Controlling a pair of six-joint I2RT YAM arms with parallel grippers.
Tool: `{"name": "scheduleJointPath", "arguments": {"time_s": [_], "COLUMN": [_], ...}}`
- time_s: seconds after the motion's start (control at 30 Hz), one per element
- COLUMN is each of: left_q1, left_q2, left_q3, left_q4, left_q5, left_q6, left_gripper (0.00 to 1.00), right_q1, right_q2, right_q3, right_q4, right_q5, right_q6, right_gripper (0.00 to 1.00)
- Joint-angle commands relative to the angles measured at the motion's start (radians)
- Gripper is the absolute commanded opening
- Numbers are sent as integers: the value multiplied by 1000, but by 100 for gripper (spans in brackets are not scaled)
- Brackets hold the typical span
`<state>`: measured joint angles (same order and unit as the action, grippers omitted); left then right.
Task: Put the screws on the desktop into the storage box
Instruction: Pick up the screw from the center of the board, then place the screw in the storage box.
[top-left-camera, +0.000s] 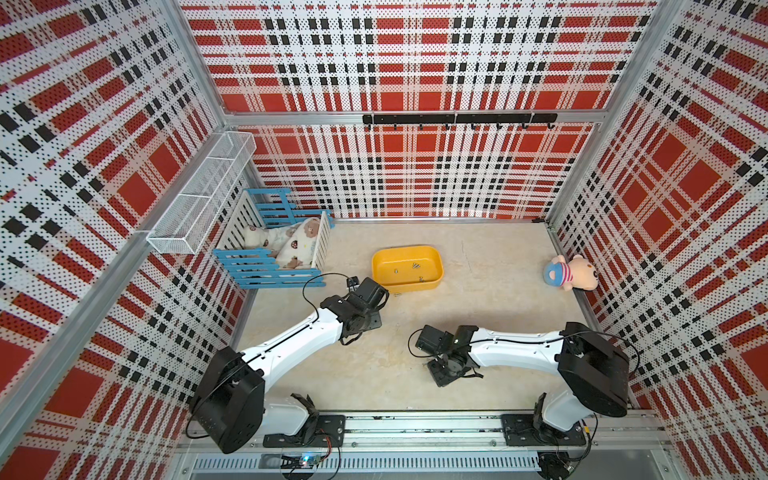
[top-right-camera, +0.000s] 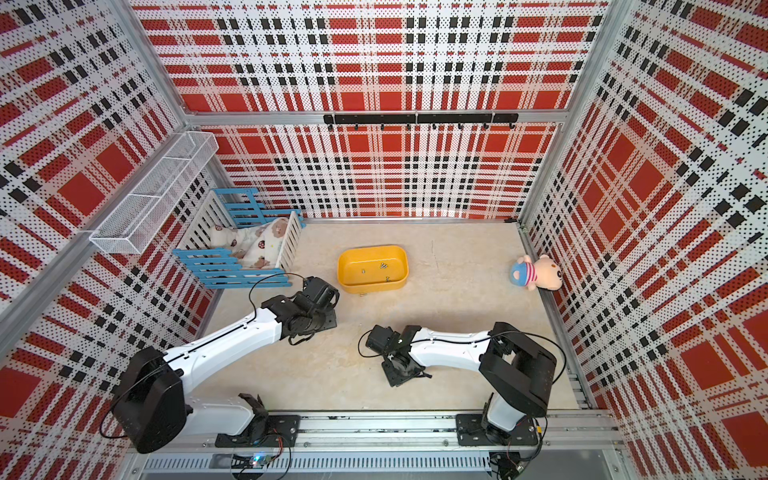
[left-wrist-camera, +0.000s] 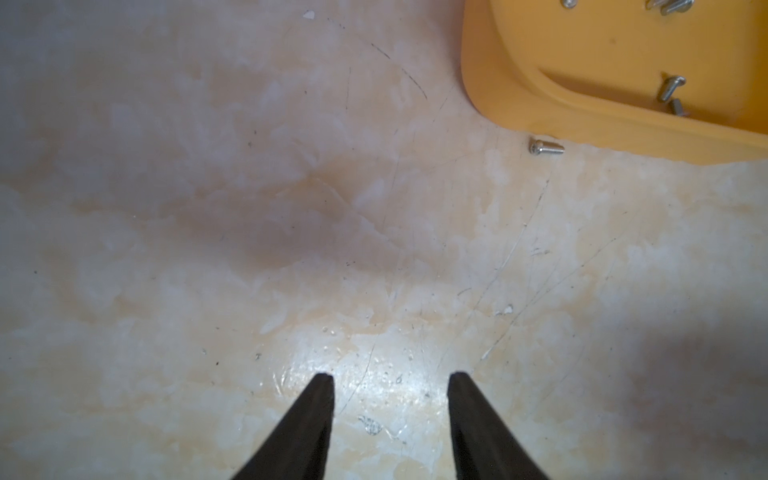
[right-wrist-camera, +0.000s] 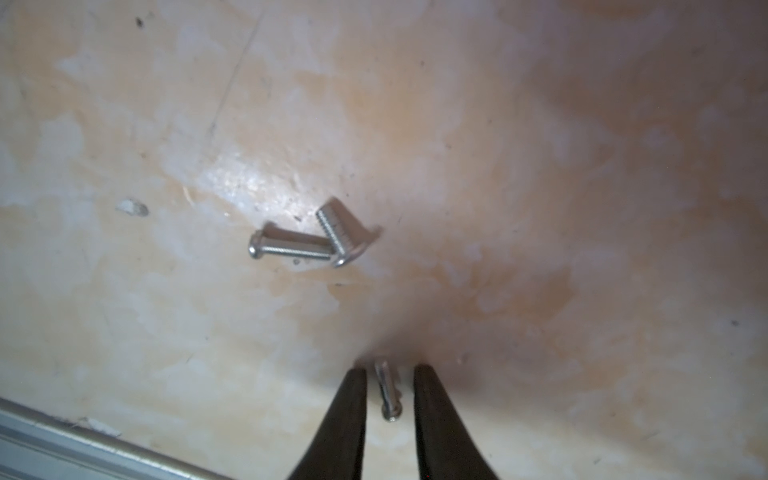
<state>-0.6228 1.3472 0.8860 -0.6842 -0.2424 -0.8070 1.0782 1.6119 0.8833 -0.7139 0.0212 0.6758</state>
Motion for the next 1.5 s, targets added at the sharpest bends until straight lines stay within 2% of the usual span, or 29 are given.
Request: {"name": "scheduleJointPath", "arguments": {"time_s": [0.0,0.37,0.7,0.83,1.07,1.23,1.47], "left_q1": [5,7,14,15,14,15,18], "left_q2": [-23,-30,-37,-50,-86,-109,-120], "left_q3": [-13,-20,-32,-39,-50,-50,-52], "left_q4": [9,9,9,12,11,0,-8], "left_q5": [2,0,0,-2,0,-1,-4], "left_q6": [6,7,5,-1,-13,-20,-19], "left_gripper": [51,51,51,51,51,51,51], "right_q1": [9,8,-17,-85,-216,-292,-368], "right_q2": [22,5,-56,-29,171,350,586], "right_q3": [-14,9,167,301,695,984,1270], "right_q4": [-4,-34,-155,-176,-210,-250,-287], "right_q5": [8,24,100,110,155,151,83], "right_q6": [8,1,-35,-112,-264,-308,-324], "right_gripper": [20,5,2,2,2,2,2]}}
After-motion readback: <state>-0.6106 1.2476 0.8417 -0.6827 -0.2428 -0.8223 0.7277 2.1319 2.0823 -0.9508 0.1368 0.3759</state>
